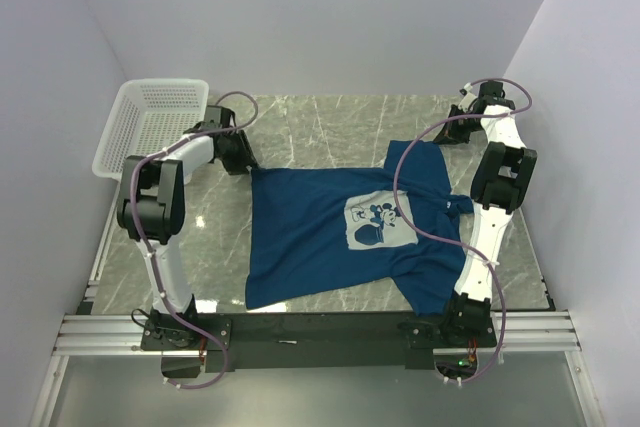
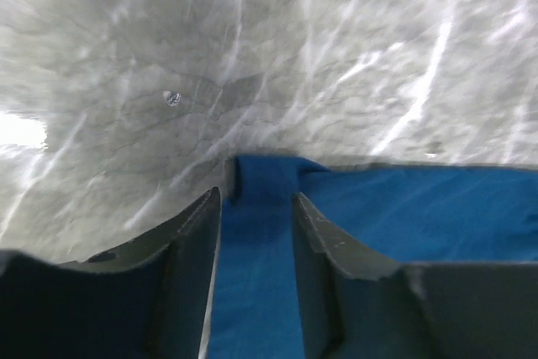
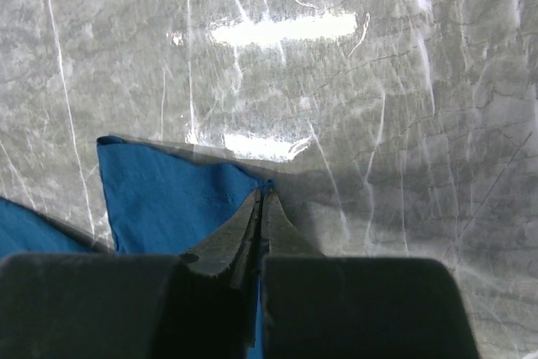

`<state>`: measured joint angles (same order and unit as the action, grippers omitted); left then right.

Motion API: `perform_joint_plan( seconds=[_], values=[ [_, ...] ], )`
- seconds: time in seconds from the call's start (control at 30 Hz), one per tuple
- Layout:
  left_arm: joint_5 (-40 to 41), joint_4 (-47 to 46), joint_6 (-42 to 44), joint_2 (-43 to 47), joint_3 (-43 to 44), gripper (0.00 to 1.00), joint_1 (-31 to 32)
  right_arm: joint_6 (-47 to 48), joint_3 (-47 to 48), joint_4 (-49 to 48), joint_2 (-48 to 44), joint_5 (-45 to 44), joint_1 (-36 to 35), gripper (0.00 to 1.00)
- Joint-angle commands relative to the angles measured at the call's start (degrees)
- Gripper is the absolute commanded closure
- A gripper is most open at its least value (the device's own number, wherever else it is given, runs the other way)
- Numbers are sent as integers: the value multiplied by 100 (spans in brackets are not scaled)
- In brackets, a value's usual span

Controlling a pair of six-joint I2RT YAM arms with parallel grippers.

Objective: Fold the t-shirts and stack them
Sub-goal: Flatten the tshirt out

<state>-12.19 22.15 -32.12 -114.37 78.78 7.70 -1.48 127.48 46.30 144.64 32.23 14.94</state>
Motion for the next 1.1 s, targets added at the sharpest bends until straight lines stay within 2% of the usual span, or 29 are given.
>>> perform_joint_plan(
  seconds=[0.0, 0.5, 0.8, 0.9, 1.07],
  values=[
    [348, -88, 21, 661, 15, 54, -6, -2, 84, -69, 38, 73, 44, 100],
    [-363, -88, 241, 407, -364, 61, -50, -11, 119, -60, 56, 73, 44, 100],
    [-179, 175, 320, -305, 155, 58, 73, -11, 119, -43, 56, 73, 44, 100],
    [-135, 219, 329, -472, 286, 60, 108, -11, 119, -51, 64, 73, 44, 100],
    [-153, 184, 329, -490, 269, 73, 109, -11, 119, -51, 56, 73, 44, 100]
  ],
)
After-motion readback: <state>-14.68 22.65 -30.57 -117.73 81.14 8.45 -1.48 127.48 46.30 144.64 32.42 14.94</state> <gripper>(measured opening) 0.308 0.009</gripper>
